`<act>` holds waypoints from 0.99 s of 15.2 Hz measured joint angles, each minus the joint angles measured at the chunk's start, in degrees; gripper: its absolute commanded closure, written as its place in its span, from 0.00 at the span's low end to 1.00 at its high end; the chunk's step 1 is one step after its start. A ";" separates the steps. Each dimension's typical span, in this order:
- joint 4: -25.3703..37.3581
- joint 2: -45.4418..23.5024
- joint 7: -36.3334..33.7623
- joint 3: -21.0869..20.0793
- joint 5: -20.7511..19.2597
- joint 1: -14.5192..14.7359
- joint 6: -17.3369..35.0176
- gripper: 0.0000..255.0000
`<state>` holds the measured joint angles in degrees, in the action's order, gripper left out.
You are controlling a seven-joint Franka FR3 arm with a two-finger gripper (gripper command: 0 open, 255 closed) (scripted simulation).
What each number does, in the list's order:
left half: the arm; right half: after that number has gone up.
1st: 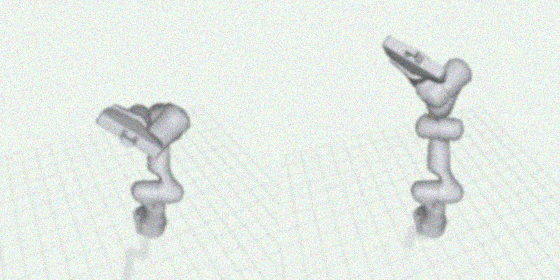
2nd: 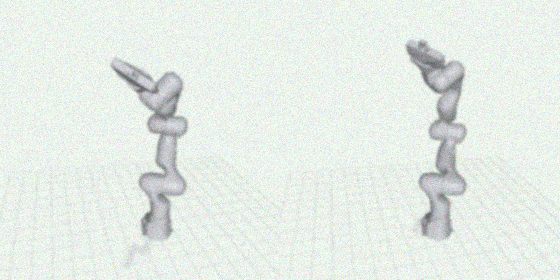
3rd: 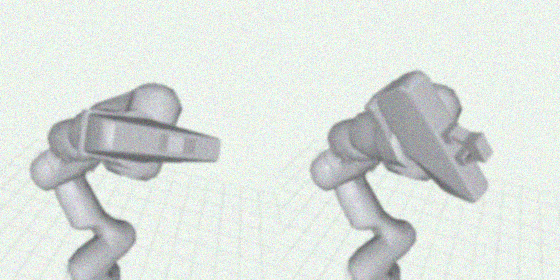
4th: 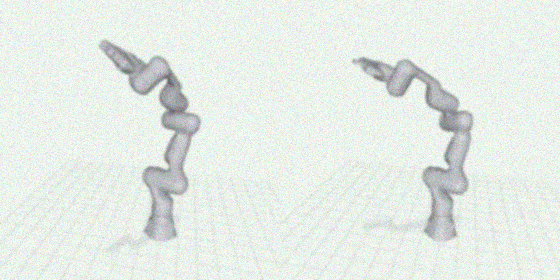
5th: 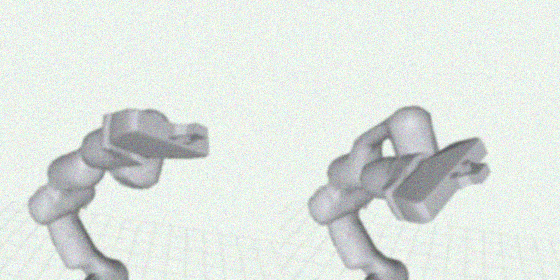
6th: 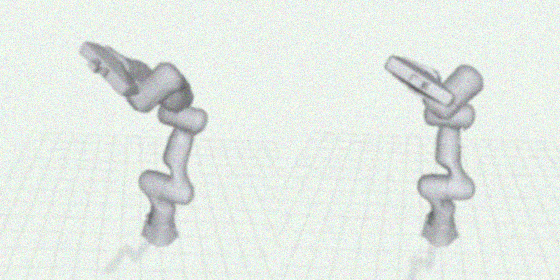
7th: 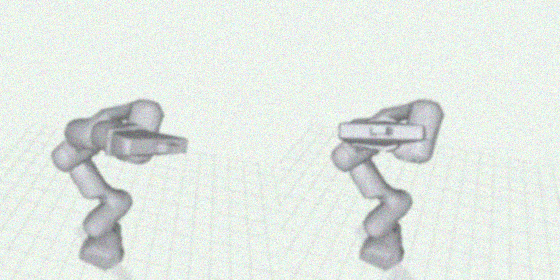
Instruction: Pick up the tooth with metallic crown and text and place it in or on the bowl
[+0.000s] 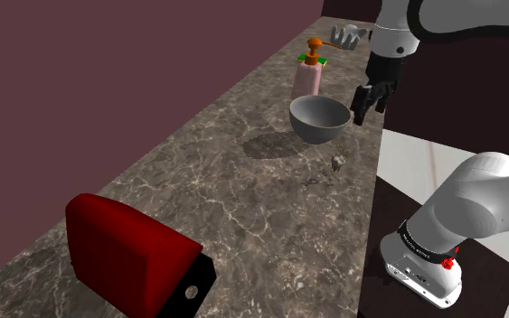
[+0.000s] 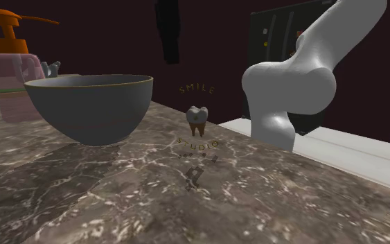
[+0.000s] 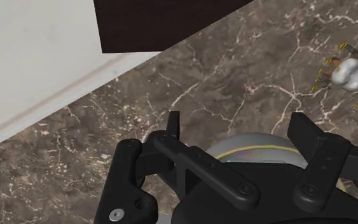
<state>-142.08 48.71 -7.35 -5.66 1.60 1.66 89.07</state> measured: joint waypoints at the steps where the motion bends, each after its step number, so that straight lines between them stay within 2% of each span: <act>1: -0.52 0.68 -2.66 -1.74 1.27 0.17 -0.08 0.00; 5: -1.02 2.10 -13.12 -8.56 6.21 0.67 -0.60 0.00; 10: 1.04 0.10 -25.68 -17.26 11.89 0.40 0.22 0.00; 15: -2.18 0.72 -27.60 -19.21 13.55 0.87 2.93 0.00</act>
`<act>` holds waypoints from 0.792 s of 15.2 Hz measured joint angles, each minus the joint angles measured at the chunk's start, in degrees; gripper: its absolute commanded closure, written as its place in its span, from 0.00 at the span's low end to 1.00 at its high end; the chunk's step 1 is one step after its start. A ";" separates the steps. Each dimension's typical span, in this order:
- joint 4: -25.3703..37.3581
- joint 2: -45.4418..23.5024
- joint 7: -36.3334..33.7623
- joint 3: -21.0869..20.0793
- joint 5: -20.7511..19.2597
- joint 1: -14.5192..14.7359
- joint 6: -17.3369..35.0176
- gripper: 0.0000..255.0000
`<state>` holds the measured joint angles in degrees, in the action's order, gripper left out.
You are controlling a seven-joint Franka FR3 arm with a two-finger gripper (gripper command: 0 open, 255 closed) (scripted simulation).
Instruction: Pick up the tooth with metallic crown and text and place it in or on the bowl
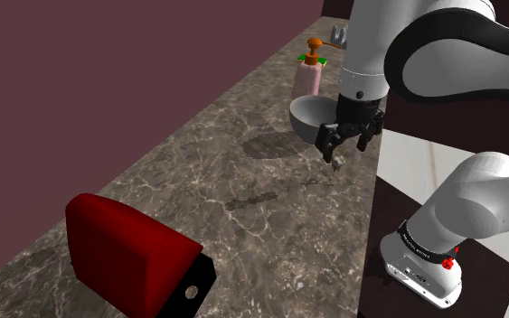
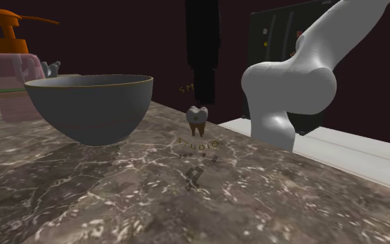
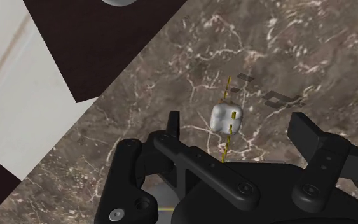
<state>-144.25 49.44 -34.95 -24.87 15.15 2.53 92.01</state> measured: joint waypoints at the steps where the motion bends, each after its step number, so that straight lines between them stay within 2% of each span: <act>1: -0.88 0.34 -0.05 -0.18 0.26 0.19 0.54 0.00; 9: -2.92 0.52 0.09 -0.59 0.67 0.37 2.39 0.00; 10: -2.92 0.52 0.09 -0.59 0.67 0.37 2.39 1.00; 12: -2.92 0.52 0.09 -0.59 0.67 0.37 2.39 1.00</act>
